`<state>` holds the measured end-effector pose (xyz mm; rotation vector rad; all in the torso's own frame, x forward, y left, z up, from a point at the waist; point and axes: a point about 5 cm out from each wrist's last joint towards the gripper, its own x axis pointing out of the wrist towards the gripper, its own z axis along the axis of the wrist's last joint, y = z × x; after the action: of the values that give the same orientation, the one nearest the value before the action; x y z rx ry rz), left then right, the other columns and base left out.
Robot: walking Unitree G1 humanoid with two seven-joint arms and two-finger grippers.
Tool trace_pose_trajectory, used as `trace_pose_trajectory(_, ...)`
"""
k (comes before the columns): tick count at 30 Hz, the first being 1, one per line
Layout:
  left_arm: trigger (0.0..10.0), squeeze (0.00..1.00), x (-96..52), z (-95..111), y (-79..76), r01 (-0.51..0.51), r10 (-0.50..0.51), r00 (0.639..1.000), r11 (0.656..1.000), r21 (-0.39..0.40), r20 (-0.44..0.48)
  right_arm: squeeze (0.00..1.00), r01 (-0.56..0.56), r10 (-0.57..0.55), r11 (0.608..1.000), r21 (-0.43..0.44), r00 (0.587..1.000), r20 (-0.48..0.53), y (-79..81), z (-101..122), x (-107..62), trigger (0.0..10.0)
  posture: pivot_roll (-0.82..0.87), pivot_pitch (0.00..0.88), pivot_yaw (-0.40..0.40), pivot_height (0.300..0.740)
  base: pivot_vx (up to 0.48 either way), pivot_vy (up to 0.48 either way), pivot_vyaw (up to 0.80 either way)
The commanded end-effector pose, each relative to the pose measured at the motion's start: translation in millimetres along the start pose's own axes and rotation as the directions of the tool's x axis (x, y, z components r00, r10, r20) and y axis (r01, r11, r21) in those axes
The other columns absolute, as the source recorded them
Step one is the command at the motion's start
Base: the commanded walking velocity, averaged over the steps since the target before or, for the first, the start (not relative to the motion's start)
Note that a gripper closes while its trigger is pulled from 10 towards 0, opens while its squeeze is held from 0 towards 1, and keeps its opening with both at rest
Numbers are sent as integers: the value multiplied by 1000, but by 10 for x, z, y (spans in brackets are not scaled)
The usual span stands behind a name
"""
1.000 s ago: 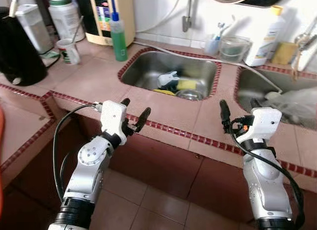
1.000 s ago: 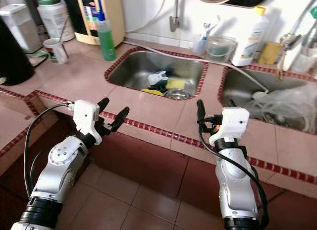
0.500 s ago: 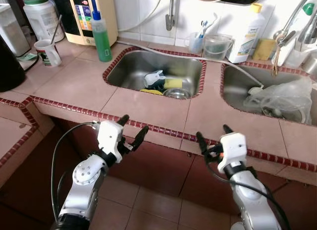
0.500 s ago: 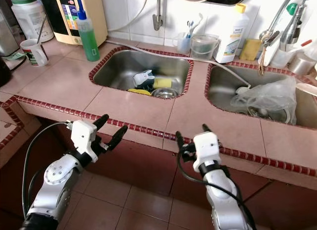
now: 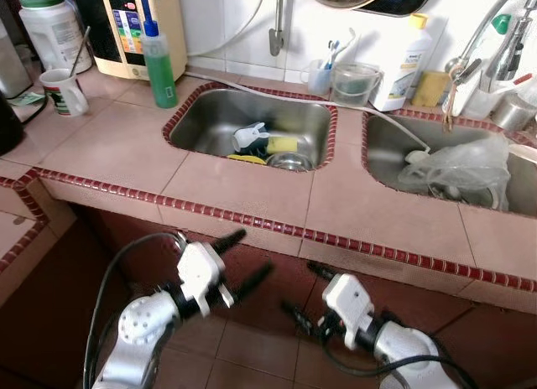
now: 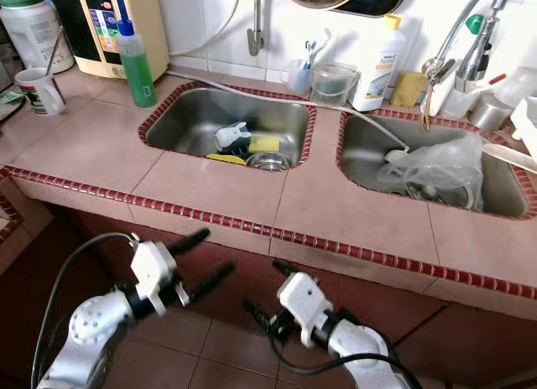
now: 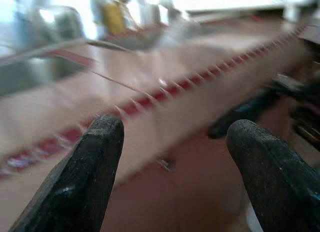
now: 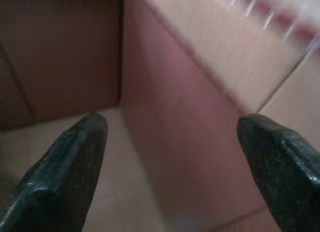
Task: Kitchen organization
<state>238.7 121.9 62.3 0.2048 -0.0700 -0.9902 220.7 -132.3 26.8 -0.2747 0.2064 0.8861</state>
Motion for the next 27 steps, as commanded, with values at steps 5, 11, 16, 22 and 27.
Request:
trace_pose_trajectory(5,10000,0,-127,-448,-206,102,-102,973,995,-14,-208,0,24,-2,990,138,987,-161,-5,-429,-58,10000,33,0,-27,740,0,0,-652)
trace_pose_trajectory(11,10000,0,-210,-882,-273,5,-44,884,996,-85,-465,0,192,-94,941,280,940,-329,7,-806,-146,10000,38,0,-35,740,0,0,-654)
trace_pose_trajectory(16,10000,0,-259,-1071,-331,-103,15,796,989,-110,-605,0,341,-174,866,366,891,-418,25,-958,-199,10000,34,0,-32,740,0,0,-651)
trace_pose_trajectory(22,10000,0,-326,-1201,-452,-164,54,715,982,-92,-697,0,546,-291,744,386,784,-548,35,-1123,-322,10000,26,0,-23,740,0,0,-625)
trace_pose_trajectory(27,10000,0,-437,-1321,-573,-371,140,622,919,-132,-771,0,671,-325,642,370,676,-661,209,-1304,-492,10000,25,0,-14,740,0,0,-360)
